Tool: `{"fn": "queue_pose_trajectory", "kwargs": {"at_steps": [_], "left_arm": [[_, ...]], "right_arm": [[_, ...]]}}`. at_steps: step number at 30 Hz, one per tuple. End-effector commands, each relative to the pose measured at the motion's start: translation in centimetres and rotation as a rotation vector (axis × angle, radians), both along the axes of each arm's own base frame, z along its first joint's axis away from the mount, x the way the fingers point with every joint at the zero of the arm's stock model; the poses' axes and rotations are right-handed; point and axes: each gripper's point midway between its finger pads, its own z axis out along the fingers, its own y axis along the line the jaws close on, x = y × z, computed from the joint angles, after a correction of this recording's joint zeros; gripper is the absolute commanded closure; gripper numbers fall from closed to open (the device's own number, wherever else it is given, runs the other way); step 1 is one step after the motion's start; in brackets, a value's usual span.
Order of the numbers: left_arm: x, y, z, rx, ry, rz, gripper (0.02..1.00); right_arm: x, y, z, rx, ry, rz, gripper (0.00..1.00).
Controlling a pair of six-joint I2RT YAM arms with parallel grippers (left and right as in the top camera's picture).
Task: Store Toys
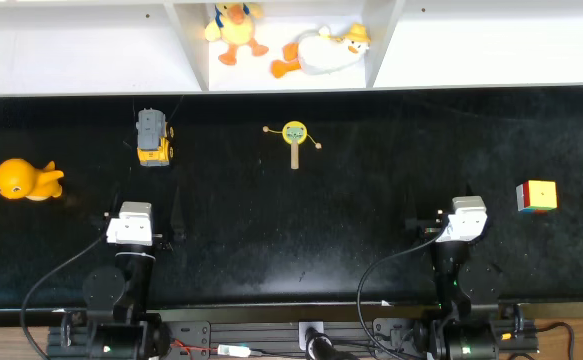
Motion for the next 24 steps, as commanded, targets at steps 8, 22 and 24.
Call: {"fn": "queue_pose_trajectory", "kwargs": {"at_steps": [8, 22, 24], "left_arm": [[0.0, -0.3, 0.1, -0.006, -0.010, -0.016, 0.020], [-1.2, -0.3, 2.8, -0.121, 0.137, 0.003, 0.023], [-1.4, -0.1, 3.5, -0.075, 0.200, 0.006, 0.023]], "right_arm": [[-0.1, 0.1, 0.4, 0.004, -0.014, 0.001, 0.005], [-0.1, 0.1, 0.4, 0.004, -0.014, 0.001, 0.005], [-0.1, 0.1, 0.4, 0.004, -0.014, 0.001, 0.005]]}}
